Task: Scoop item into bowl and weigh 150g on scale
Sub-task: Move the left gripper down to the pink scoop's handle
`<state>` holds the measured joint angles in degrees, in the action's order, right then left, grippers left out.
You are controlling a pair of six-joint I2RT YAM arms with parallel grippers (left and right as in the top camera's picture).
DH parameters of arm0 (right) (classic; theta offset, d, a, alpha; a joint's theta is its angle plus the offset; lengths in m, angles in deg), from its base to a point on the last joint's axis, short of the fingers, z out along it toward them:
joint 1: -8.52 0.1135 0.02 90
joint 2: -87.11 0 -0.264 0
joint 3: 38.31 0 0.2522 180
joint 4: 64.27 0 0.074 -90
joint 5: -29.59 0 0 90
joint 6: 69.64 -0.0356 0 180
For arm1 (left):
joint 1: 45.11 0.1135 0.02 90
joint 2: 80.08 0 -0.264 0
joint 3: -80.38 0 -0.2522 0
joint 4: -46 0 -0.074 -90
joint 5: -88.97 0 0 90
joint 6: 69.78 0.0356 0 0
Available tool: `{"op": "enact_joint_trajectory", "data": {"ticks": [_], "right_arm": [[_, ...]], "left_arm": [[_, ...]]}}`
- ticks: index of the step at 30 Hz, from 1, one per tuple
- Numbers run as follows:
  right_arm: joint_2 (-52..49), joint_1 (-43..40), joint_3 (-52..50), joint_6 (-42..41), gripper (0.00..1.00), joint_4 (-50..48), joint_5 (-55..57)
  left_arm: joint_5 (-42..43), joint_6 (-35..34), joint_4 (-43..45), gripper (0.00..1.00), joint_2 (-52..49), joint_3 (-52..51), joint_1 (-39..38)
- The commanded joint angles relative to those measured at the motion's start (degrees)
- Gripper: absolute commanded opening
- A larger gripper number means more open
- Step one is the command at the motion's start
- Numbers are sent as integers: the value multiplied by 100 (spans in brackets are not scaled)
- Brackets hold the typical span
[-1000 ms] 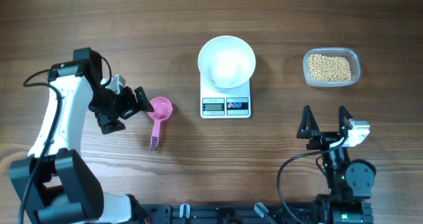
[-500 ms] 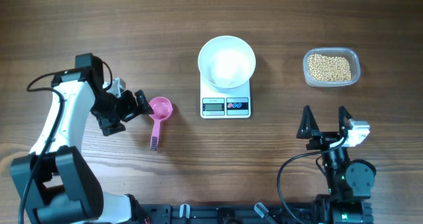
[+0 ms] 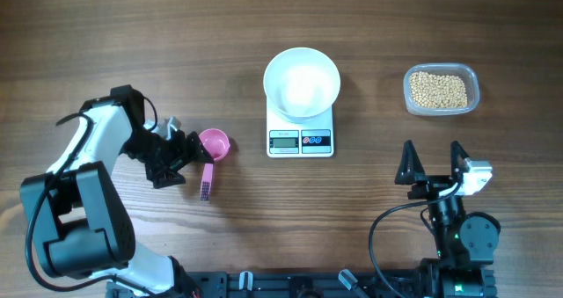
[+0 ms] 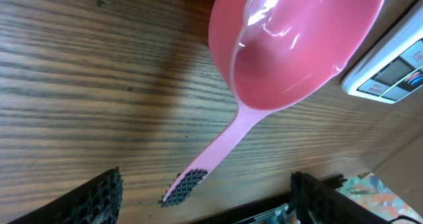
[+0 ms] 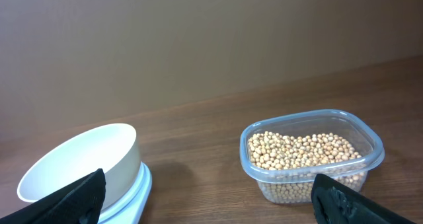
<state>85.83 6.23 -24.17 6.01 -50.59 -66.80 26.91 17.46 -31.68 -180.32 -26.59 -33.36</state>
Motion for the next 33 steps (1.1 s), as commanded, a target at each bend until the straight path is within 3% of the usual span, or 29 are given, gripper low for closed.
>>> {"op": "enact_joint_trajectory", "data": {"ticks": [1, 3, 29, 33], "right_arm": [[24, 24, -9, -83, 100, -33, -70], [24, 24, -9, -83, 100, -33, -70], [24, 24, -9, -83, 100, -33, -70], [24, 24, -9, -81, 100, -33, -70]], "left_arm": [[302, 238, 120, 81, -61, -243, -2], [380, 236, 157, 75, -68, -326, -2], [717, 238, 911, 69, -83, -870, -2], [717, 260, 962, 58, -83, -870, -44]]}}
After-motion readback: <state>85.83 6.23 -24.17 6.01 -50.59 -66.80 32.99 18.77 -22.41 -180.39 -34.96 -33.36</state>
